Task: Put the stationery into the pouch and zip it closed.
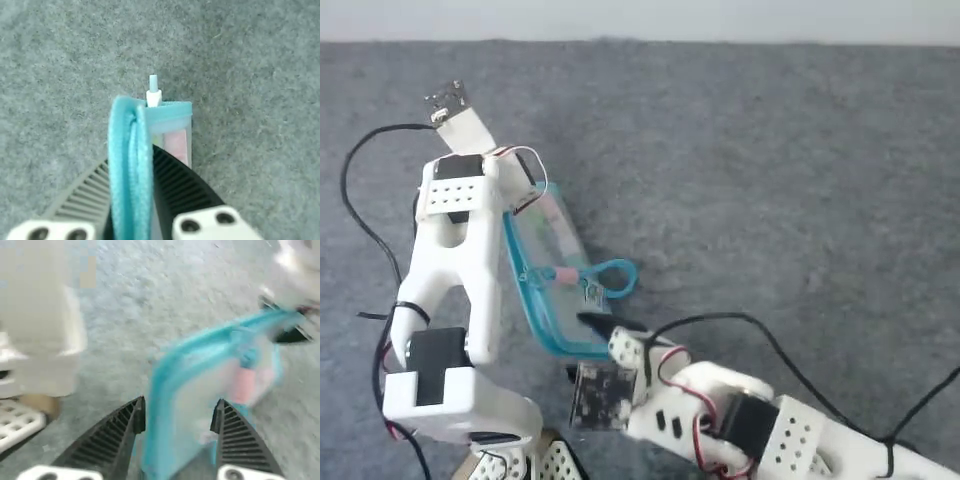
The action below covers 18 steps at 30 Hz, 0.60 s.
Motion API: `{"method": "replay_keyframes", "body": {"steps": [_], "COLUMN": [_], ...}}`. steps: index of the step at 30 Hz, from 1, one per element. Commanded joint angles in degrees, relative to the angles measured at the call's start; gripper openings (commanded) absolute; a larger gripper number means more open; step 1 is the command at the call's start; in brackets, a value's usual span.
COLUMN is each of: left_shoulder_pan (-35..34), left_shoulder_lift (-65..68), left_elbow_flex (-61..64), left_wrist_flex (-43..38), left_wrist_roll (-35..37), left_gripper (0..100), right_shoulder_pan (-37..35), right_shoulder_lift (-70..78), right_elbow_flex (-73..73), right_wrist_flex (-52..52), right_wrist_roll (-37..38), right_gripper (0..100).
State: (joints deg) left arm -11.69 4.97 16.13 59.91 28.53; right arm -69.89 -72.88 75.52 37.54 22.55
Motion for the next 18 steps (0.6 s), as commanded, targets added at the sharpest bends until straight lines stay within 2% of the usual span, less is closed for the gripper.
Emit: {"method": "replay_keyframes", "body": {"steps": [1, 5, 18], "left_shoulder_pan": [-0.53, -0.44, -0.44], "left_shoulder_lift": [0.62, 0.62, 0.62], "left_elbow_flex": [-1.45, -1.45, -1.36], "left_wrist_flex": [1.14, 1.14, 1.23], "left_wrist_roll": [0.70, 0.70, 0.70], "left_gripper": [1, 1, 1], "right_shoulder_pan": [-2.15, -2.33, -1.36], "right_shoulder_lift": [-2.95, -2.24, 9.45], "right_elbow_flex": [-0.35, 0.18, -0.35], "right_wrist_flex": [0.22, -1.36, -7.60], "right_wrist_roll": [0.62, -3.08, -3.78], "right_gripper": [21.9, 22.3, 22.0]}}
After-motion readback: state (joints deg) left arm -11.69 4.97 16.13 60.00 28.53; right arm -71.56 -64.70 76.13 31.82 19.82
